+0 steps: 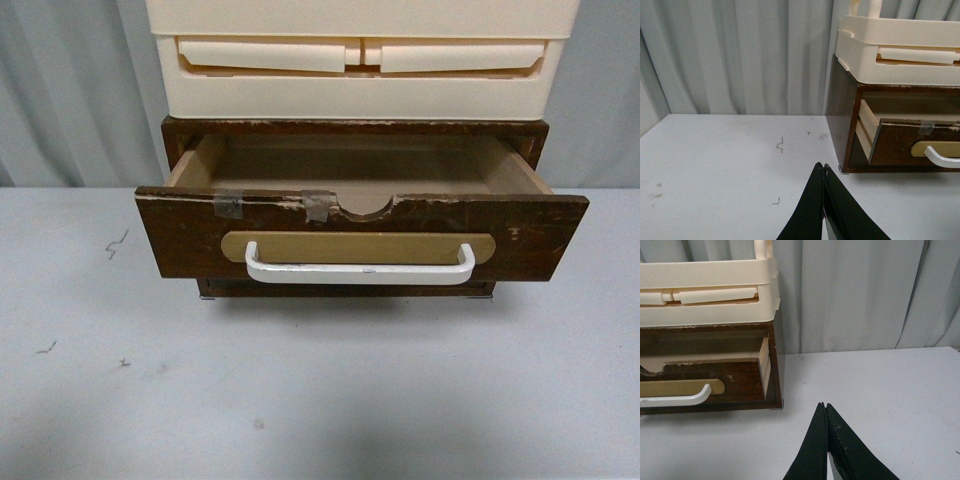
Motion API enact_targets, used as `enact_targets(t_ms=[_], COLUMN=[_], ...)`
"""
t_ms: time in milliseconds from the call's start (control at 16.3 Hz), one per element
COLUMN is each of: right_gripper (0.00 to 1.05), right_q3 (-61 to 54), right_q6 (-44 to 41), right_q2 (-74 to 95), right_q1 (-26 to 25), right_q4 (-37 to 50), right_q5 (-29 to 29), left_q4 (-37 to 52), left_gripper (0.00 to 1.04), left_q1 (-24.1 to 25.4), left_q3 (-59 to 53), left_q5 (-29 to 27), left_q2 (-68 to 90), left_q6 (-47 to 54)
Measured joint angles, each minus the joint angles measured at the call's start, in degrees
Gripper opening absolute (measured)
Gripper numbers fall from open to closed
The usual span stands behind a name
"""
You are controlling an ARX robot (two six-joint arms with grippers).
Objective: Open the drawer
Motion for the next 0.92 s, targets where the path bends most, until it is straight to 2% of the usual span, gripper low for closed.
enact_targets(t_ms=[184,306,429,673,796,918], right_gripper=[0.02,0.09,0.22,0.54,0.63,0.80], right_q3=[0.0,0.0,0.0,0.0,0.0,0.0], right_q6=[0.0,-0.1,-0.1,-0.1,-0.1,-0.1], right_q2=[0.0,0.0,0.0,0.0,0.0,0.0], right_q1=[0.0,0.0,0.0,0.0,0.0,0.0], right_q4=[0.0,0.0,0.0,0.0,0.0,0.0], right_q5=[0.0,0.0,0.0,0.0,0.0,0.0], left_q4=[0.0,0.0,0.0,0.0,0.0,0.0], left_gripper=[0.03,0.16,0.28,0.59,0.70,0.84], left_q1=[0.0,0.0,0.0,0.0,0.0,0.0], left_q3=[0.0,0.0,0.0,0.0,0.0,0.0], left_q5=[0.0,0.0,0.0,0.0,0.0,0.0], left_q2=[0.0,0.0,0.0,0.0,0.0,0.0], left_q6=[0.0,0.0,0.0,0.0,0.0,0.0])
